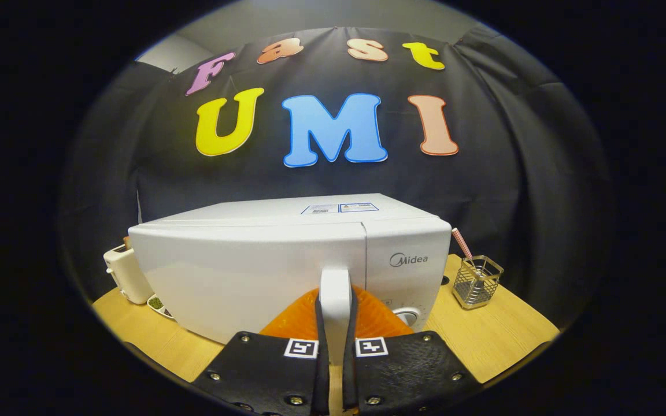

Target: Open the microwave, put the food inside, and close the microwave door.

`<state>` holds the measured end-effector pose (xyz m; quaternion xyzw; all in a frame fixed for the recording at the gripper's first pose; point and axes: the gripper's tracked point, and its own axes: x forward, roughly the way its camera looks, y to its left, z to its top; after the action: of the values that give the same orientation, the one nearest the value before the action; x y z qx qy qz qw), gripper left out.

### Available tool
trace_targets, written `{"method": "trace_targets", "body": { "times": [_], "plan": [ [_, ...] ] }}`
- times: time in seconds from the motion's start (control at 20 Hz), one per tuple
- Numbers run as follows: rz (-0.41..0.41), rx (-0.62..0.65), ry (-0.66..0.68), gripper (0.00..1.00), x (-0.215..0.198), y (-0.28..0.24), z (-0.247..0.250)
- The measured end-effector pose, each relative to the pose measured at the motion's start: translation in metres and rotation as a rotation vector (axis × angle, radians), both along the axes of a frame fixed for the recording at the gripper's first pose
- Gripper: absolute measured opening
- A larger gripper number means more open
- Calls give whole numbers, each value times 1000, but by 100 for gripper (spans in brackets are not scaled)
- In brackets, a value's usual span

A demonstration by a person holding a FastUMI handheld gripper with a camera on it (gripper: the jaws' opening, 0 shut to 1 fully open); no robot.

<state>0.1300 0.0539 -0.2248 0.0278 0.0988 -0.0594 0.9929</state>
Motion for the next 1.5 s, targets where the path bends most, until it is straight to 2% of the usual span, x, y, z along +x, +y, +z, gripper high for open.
{"method": "trace_targets", "body": {
  "times": [0.15, 0.3, 0.45, 0.5, 0.65, 0.9, 1.1, 1.5],
  "plan": [
    [-14, 12, 12, 9, -5, 3, 0],
    [-13, -32, -2, 9, -36, 14, 1],
    [7, 0, -9, 9, -72, 30, 2],
    [23, 5, -18, 9, -84, 39, 3],
    [80, 15, -43, 22, -113, 59, 3],
    [210, 15, -59, 29, -155, 95, 3],
    [301, 17, -63, 29, -183, 122, 0],
    [427, 66, -78, 29, -228, 187, 0]
  ]
}}
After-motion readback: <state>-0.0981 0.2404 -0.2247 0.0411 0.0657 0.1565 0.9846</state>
